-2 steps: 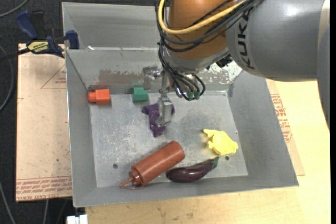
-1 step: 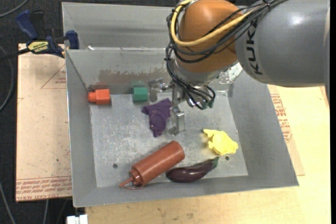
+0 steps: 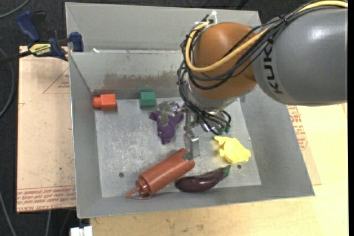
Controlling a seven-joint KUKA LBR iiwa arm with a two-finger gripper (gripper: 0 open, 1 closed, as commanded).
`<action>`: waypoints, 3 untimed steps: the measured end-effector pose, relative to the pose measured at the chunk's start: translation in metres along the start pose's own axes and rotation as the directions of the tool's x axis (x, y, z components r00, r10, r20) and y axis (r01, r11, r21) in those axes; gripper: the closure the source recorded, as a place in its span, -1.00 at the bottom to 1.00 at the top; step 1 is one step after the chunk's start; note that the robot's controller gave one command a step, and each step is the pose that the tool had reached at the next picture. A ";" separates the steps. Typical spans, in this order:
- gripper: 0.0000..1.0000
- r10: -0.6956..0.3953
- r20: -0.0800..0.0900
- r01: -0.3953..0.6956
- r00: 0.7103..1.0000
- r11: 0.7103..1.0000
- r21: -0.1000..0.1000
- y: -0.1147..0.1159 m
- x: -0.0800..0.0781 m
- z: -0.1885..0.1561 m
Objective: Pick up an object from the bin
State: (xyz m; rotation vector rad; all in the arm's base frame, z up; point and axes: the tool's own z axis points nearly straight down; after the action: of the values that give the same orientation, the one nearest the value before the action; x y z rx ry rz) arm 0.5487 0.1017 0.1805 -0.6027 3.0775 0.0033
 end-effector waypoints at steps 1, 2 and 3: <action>-1.00 0.051 -0.003 -0.051 0.999 0.999 -0.001 0.004 0.009 0.004; -1.00 0.191 -0.005 -0.191 0.982 0.982 0.000 0.017 0.003 -0.016; -1.00 0.051 0.007 -0.051 0.999 0.999 -0.001 0.025 0.002 -0.022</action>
Offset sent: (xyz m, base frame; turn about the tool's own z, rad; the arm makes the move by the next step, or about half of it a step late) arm 0.0079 0.0606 0.0770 -0.1927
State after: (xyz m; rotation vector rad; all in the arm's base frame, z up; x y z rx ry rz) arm 0.5373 0.1240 0.2028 -0.5224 3.0850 0.0067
